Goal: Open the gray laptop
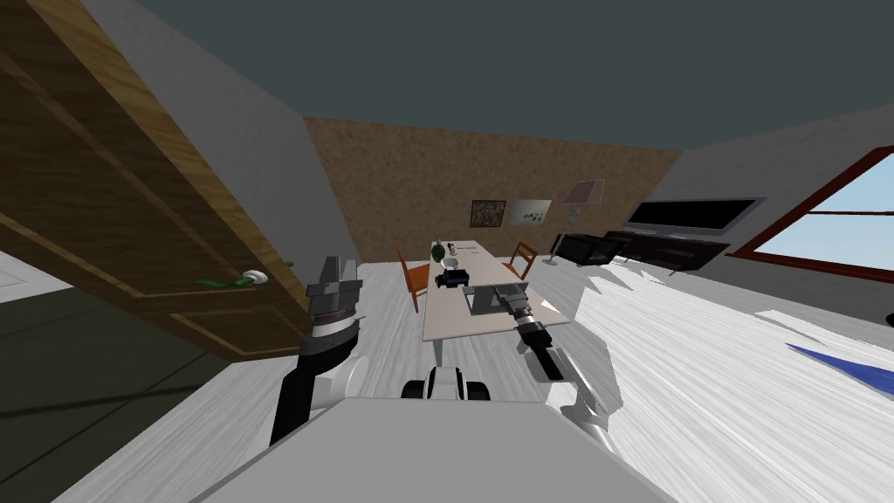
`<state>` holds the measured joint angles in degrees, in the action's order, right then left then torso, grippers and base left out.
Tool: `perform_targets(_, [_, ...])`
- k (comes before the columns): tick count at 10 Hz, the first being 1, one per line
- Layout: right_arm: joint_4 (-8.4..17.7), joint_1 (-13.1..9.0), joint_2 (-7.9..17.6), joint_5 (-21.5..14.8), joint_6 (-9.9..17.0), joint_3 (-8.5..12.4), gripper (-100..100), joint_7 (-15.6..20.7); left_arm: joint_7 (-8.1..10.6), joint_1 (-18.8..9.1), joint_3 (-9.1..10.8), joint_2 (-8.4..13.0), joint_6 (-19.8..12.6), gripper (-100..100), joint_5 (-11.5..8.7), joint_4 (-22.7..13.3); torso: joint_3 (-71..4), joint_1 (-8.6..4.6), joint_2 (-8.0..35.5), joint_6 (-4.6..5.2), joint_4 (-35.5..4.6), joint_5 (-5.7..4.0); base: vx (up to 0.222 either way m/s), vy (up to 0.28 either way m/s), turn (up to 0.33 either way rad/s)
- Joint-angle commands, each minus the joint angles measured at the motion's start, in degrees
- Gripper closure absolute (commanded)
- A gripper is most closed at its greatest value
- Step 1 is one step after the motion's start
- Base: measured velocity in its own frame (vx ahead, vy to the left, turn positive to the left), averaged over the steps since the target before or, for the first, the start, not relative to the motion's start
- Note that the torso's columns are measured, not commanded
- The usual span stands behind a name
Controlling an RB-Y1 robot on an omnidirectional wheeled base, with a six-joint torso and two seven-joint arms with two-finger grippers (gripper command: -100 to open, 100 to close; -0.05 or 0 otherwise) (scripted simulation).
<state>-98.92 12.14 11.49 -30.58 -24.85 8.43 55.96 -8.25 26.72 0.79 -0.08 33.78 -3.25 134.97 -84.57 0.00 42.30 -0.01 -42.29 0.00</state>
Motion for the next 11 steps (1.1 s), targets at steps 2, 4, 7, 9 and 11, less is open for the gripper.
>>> perform_targets(2, [3.56, -1.39, 0.55, -3.18, -0.2, 0.89, -100, 5.54, 0.0, 0.0, 0.0, -0.01, 0.0, 0, 0.0, 0.0, -0.05, 0.15, -0.11, 0.0, 0.02, 0.04, 0.051, 0.146, -0.047])
perform_targets(4, [5.23, -2.06, 0.8, -4.6, -0.33, 1.29, -100, 7.96, 0.0, 0.0, 0.0, 0.0, 0.0, 0, 0.0, 0.0, 0.02, -0.08, 0.03, 0.01, -0.01, -0.03, 0.016, 0.105, -0.026])
perform_targets(7, [8.34, -3.3, 1.36, -7.26, -0.58, 2.05, -100, 12.5, 0.0, 0.0, 0.0, 0.0, 0.0, 0, 0.0, 0.0, 0.0, -0.07, -0.01, 0.0, 0.0, -0.02, 0.023, 0.087, -0.029])
perform_targets(9, [9.75, -3.87, 1.66, -8.49, -0.7, 2.39, -100, 14.59, 0.0, 0.0, 0.0, 0.0, 0.0, 0, 0.0, 0.0, -0.03, 0.19, -0.04, 0.0, 0.01, 0.05, 0.021, 0.133, -0.037])
perform_targets(11, [12.21, -4.87, 2.4, -10.68, -0.92, 3.01, -100, 18.24, 0.0, 0.0, 0.0, 0.0, 0.0, 0, 0.0, 0.0, -0.03, -0.05, -0.08, -0.06, 0.05, -0.05, 0.02, 0.108, -0.047])
